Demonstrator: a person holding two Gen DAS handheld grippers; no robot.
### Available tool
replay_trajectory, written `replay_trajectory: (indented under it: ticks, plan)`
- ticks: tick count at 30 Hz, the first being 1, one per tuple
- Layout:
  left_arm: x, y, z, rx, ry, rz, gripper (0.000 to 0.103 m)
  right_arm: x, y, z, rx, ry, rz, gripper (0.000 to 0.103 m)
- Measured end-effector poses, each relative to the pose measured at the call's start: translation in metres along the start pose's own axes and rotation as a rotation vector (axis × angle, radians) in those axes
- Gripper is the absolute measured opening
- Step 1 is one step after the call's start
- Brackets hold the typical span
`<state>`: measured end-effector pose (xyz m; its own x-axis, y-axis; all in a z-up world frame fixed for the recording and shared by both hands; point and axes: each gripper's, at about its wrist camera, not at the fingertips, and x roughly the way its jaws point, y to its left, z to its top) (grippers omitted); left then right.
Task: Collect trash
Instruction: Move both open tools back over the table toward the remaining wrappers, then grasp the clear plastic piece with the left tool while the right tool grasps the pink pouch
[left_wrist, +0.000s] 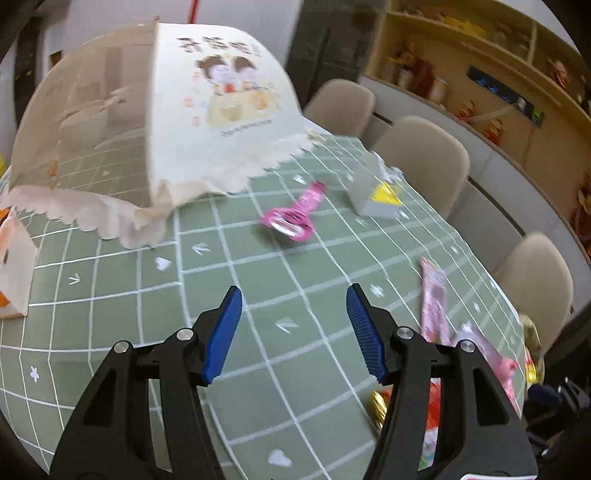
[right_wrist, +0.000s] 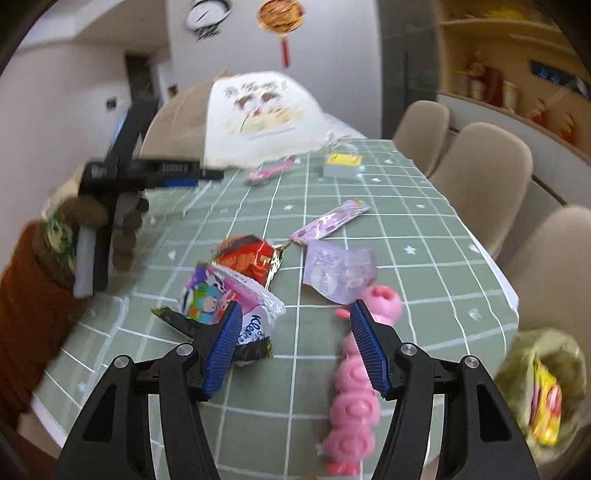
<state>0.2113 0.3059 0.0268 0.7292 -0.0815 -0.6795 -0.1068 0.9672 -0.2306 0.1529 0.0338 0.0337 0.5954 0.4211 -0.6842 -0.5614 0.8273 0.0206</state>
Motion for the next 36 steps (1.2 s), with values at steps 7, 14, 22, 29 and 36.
replay_trajectory:
  ticks: [7, 14, 22, 29, 36]
  plan:
    - [0.036, 0.007, 0.031, -0.027, -0.027, 0.018, 0.057, 0.009, -0.043, 0.017, -0.022, -0.02, -0.035, 0.057]
    - [0.107, 0.013, 0.063, -0.102, 0.06, 0.094, 0.057, 0.018, -0.108, 0.035, 0.023, 0.021, -0.069, 0.058]
    - [0.102, -0.019, 0.041, -0.007, 0.086, 0.047, 0.018, 0.06, -0.111, 0.053, 0.049, 0.129, 0.039, 0.057]
    - [0.1, -0.012, 0.039, -0.068, 0.108, -0.027, 0.014, 0.09, -0.075, 0.053, 0.078, 0.208, 0.108, 0.057]
    - [0.083, -0.022, 0.041, -0.074, 0.109, -0.09, 0.014, 0.099, -0.065, 0.04, 0.12, 0.281, 0.001, 0.058]
